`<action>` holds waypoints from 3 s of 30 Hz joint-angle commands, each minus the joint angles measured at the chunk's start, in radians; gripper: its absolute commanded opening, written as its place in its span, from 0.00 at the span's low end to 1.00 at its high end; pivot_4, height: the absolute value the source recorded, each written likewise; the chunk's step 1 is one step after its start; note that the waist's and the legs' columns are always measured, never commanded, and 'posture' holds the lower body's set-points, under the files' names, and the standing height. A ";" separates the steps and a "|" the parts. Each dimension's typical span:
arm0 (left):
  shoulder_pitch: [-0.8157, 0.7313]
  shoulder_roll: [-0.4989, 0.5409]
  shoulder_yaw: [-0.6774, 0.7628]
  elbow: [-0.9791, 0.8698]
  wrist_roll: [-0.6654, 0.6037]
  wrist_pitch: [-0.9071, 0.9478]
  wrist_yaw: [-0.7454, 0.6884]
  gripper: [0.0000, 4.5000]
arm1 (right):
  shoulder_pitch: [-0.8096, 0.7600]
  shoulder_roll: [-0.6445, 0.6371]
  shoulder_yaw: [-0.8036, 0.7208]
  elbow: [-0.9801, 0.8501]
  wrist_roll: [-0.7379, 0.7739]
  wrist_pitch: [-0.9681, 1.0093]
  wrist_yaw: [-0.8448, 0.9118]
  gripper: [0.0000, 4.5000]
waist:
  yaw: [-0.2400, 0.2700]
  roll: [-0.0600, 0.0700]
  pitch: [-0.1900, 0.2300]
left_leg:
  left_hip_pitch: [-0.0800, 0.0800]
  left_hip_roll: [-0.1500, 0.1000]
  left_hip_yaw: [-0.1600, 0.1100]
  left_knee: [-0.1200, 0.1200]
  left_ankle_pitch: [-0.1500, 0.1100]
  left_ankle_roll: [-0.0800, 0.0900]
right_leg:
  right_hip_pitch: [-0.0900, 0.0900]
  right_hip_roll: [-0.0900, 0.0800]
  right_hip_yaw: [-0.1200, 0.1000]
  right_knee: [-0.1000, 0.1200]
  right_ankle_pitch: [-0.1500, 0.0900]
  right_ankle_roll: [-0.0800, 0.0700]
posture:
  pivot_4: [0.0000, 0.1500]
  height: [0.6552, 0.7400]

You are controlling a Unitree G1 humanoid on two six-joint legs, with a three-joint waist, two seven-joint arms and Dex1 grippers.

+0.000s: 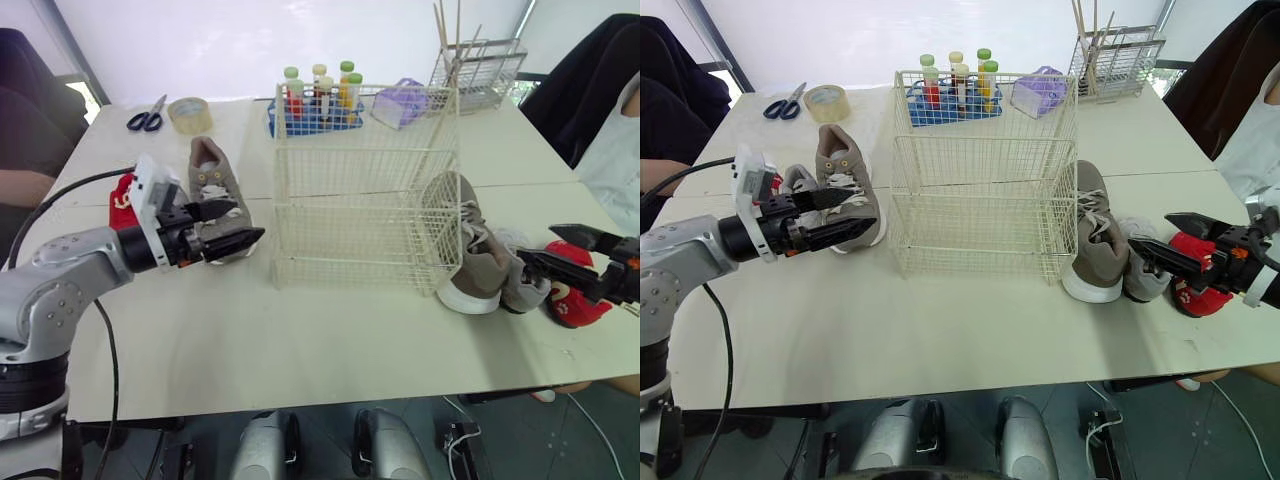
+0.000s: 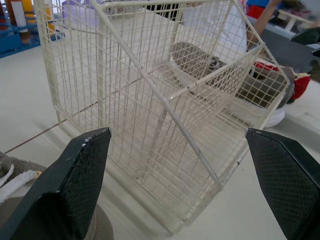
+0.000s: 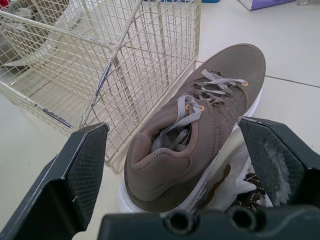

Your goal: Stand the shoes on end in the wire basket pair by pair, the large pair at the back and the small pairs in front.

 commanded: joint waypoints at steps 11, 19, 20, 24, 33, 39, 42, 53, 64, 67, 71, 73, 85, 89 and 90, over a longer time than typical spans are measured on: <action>0.026 0.021 0.034 -0.007 0.012 -0.050 -0.042 0.98 | -0.023 -0.003 0.011 -0.038 0.012 -0.014 -0.025 1.00 | 0.000 0.000 0.000 | 0.000 0.000 0.000 0.000 0.000 0.000 | 0.000 0.000 0.000 0.000 0.000 0.000 | 1.00 1.00; 0.027 0.028 0.035 0.009 0.014 -0.066 -0.067 0.98 | -0.022 -0.020 0.009 -0.046 0.016 0.003 -0.016 1.00 | 0.000 0.000 0.000 | 0.000 0.000 0.000 0.000 -0.001 0.002 | 0.000 0.000 0.000 0.000 0.000 0.000 | 1.00 1.00; 0.027 0.027 0.034 0.011 0.015 -0.068 -0.070 0.98 | -0.020 -0.024 0.008 -0.048 0.016 0.006 -0.015 1.00 | 0.000 0.000 0.000 | 0.000 0.000 0.000 0.000 -0.001 0.002 | 0.000 0.000 0.000 0.000 0.000 0.000 | 1.00 1.00; 0.013 0.021 0.029 0.016 0.012 -0.076 -0.084 0.98 | -0.010 -0.029 0.004 -0.083 0.035 0.051 -0.032 1.00 | 0.000 0.000 0.000 | 0.000 0.000 0.000 0.000 -0.001 0.002 | 0.000 0.000 0.000 0.000 0.000 0.000 | 1.00 1.00; -0.132 -0.023 -0.062 0.019 -0.019 -0.062 -0.136 0.98 | 0.020 0.078 0.020 -0.253 -0.006 0.151 -0.301 1.00 | 0.001 0.000 0.000 | -0.001 0.000 0.000 0.000 -0.001 0.001 | 0.000 0.000 0.000 -0.001 0.000 0.000 | 1.00 1.00; -0.187 -0.053 -0.156 0.030 -0.003 -0.073 -0.218 0.98 | 0.012 0.226 0.046 -0.360 -0.016 0.220 -0.532 1.00 | 0.000 0.000 0.000 | -0.001 0.000 0.000 0.000 0.000 0.000 | 0.000 0.000 0.000 0.000 0.000 0.000 | 1.00 1.00; -0.208 -0.065 -0.185 0.043 0.010 -0.086 -0.251 0.98 | 0.009 0.297 0.082 -0.401 -0.019 0.226 -0.614 1.00 | -0.001 0.000 0.000 | -0.001 0.000 0.000 0.000 0.000 0.000 | -0.001 0.000 0.000 0.000 0.000 0.000 | 1.00 1.00; -0.247 -0.103 -0.217 0.063 0.058 -0.102 -0.270 0.98 | -0.028 0.435 0.261 -0.400 -0.116 0.223 -0.807 1.00 | -0.003 0.000 0.000 | -0.002 0.000 0.000 0.000 0.000 0.000 | -0.001 0.000 0.000 -0.001 0.000 0.000 | 1.00 1.00; -0.246 -0.121 -0.196 0.033 0.045 -0.085 -0.215 1.00 | -0.024 0.434 0.332 -0.383 -0.204 0.194 -0.806 0.12 | -0.002 -0.002 -0.001 | -0.001 0.000 -0.001 0.000 0.000 0.000 | -0.001 0.001 0.000 -0.001 0.000 0.000 | 1.00 1.00; -0.257 -0.129 -0.188 0.033 0.029 -0.074 -0.200 1.00 | -0.023 0.435 0.332 -0.391 -0.212 0.195 -0.802 0.05 | -0.002 -0.002 -0.001 | -0.001 0.000 -0.001 0.000 0.000 0.000 | -0.001 0.001 0.000 -0.001 0.000 0.000 | 1.00 1.00; -0.269 -0.134 -0.194 0.041 0.027 -0.079 -0.192 1.00 | -0.058 0.425 0.292 -0.408 -0.219 0.197 -0.816 0.04 | -0.002 -0.002 -0.001 | -0.001 0.000 -0.001 0.000 0.000 0.000 | -0.001 0.001 0.000 -0.001 0.000 0.000 | 1.00 1.00; -0.278 -0.138 -0.197 0.047 0.027 -0.080 -0.191 1.00 | -0.109 0.406 0.256 -0.416 -0.209 0.208 -0.818 0.04 | -0.003 -0.001 -0.001 | -0.001 0.000 -0.001 0.000 0.000 0.000 | -0.001 0.001 0.000 -0.001 0.000 0.000 | 1.00 1.00; -0.336 -0.181 -0.192 0.096 0.015 -0.071 -0.195 1.00 | -0.525 0.196 0.117 -0.325 -0.184 0.338 -0.796 0.04 | 0.000 0.002 0.001 | -0.004 0.000 0.000 0.000 0.000 0.000 | -0.004 0.001 -0.001 0.000 0.000 0.000 | 1.00 1.00; -0.356 -0.190 -0.175 0.113 -0.013 -0.055 -0.185 1.00 | -0.601 0.048 0.117 -0.243 -0.168 0.203 -0.629 0.04 | -0.003 0.002 0.002 | -0.005 -0.001 0.001 0.000 0.000 0.001 | -0.004 0.000 0.000 -0.001 0.000 0.000 | 1.00 1.00; -0.363 -0.190 -0.169 0.121 -0.021 -0.050 -0.184 1.00 | -0.611 0.013 0.116 -0.224 -0.161 0.160 -0.572 0.04 | -0.004 0.003 0.002 | -0.005 -0.001 0.001 0.000 0.000 0.001 | -0.004 0.000 0.000 -0.001 0.000 0.001 | 1.00 1.00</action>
